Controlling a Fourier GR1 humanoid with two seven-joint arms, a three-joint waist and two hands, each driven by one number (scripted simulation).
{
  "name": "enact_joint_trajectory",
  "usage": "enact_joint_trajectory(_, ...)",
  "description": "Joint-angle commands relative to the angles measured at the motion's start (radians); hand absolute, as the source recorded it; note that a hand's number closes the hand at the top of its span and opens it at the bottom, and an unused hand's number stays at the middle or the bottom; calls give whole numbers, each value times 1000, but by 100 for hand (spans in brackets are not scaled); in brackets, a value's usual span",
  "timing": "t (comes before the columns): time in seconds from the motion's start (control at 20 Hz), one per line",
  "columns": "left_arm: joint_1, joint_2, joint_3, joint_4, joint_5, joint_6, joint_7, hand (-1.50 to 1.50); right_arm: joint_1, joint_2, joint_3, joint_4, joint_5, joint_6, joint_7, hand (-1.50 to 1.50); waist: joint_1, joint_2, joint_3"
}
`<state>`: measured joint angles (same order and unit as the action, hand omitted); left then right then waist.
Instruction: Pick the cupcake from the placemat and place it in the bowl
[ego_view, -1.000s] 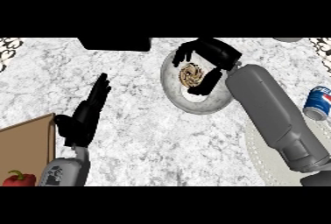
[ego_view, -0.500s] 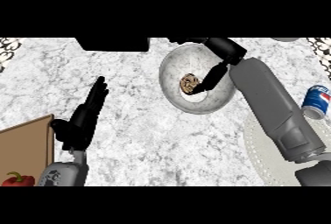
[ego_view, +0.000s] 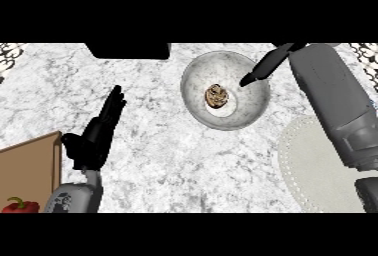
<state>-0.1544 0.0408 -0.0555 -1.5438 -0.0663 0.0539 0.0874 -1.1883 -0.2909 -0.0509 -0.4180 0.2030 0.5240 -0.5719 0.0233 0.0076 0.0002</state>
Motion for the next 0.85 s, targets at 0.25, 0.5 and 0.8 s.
enact_joint_trajectory(0.25, -23, 1, 12, 8, 10, -8, 4, 0, 19, -139, -48, 110, -52, 258, -65, -150, 16, 12, 1)
enact_joint_trajectory(0.5, 15, -12, -14, -31, -5, 1, 0, 0, 48, -170, -43, 93, -73, 337, -79, -150, 19, 9, 2)
enact_joint_trajectory(0.8, -41, -3, 6, -9, 8, -7, 24, 0, 110, -183, -5, 51, -65, 350, -130, -150, 18, 13, 2)
